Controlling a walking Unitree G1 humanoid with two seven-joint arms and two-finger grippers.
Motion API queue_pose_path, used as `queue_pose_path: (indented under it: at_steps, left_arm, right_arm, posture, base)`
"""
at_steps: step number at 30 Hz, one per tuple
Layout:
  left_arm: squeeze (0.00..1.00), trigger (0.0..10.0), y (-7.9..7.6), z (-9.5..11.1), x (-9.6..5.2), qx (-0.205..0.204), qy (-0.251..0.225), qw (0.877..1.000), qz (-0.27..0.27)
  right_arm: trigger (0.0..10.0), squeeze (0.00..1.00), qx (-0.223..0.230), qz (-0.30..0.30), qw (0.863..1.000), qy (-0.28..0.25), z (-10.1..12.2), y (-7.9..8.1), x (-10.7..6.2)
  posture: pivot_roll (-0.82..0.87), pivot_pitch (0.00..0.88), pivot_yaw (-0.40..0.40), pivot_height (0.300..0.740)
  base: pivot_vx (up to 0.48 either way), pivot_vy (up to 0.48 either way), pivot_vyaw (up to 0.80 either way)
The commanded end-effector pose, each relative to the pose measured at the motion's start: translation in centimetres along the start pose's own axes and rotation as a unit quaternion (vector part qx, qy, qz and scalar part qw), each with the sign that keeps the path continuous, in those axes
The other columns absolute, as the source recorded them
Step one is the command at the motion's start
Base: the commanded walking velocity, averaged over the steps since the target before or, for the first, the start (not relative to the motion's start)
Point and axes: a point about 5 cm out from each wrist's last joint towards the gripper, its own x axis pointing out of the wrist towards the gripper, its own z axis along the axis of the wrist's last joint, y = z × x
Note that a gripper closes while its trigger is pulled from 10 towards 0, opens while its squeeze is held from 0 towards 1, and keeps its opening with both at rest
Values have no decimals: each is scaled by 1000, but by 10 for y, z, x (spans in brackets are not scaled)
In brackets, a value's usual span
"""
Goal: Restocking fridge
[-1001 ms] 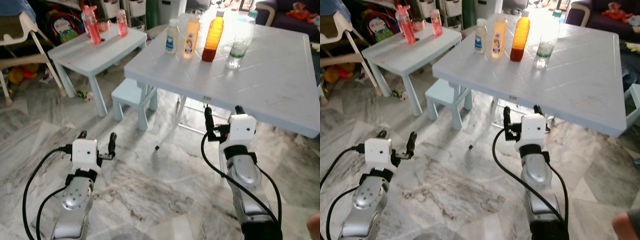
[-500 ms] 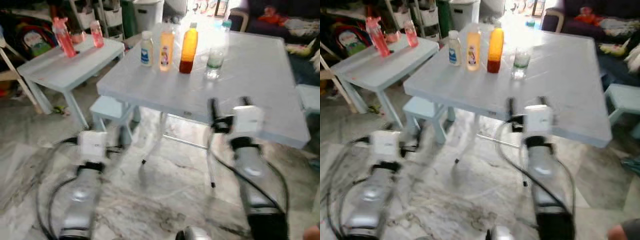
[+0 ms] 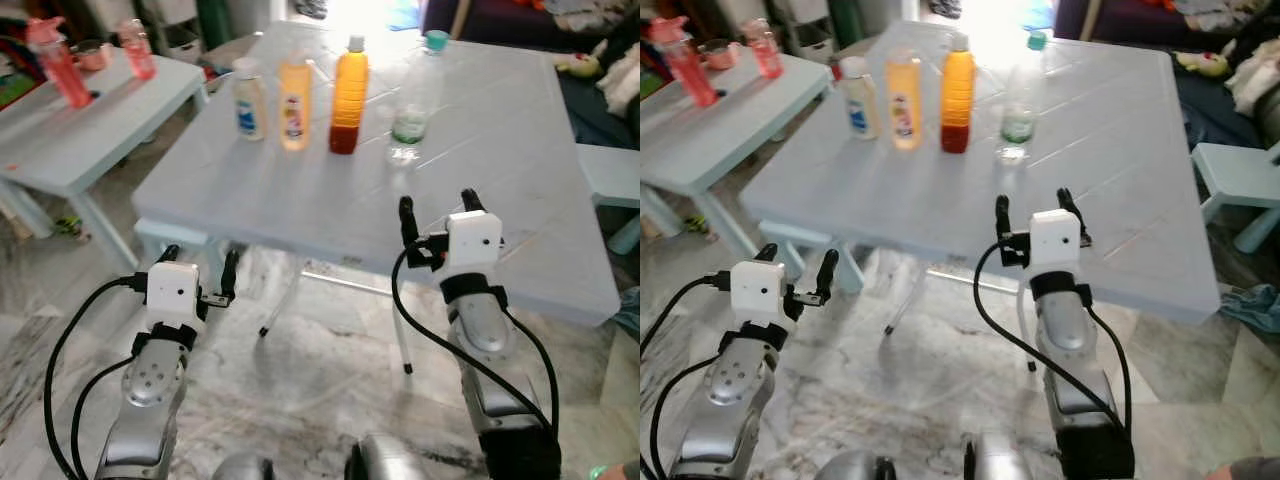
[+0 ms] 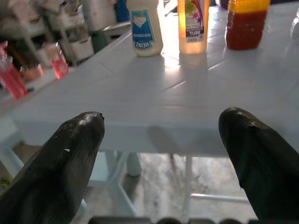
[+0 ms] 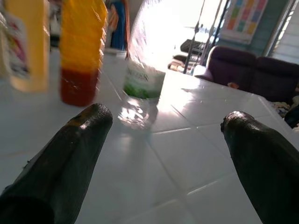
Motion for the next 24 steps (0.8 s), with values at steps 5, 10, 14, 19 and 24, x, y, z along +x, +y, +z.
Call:
queue_pose_path:
  at_steps: [5,10,14,19,24]
  left_arm:
    - [0,10000,9,2,0,10,7,1000,9]
    - [0,10000,5,5,2,11,5,1000,8]
    - [0,10000,5,10,4,10,-8,1000,6]
    - [0,10000,10,13,4,13,-11,1000,10]
    - [0,10000,11,12,2,16,-9,1000,11]
  right_arm:
    - [10000,0,12,17,1000,-8,4,14,2]
    - [10000,0,13,23,1000,-8,4,16,4]
    - [10000,0,11,23,999,-21,9,18,10]
    - [10000,0,0,29,999,-33,13,20,12]
    - [10000,0,1,34,999,-32,12,22,10]
  posture:
    - [28,141,16,740]
    - [32,151,14,740]
    - [36,152,12,740]
    - [40,159,10,740]
    - [41,156,9,740]
  base:
    - [480,0,312]
    - [480,0,0]
    - [199,0,0]
    - [0,0,0]
    - [0,0,0]
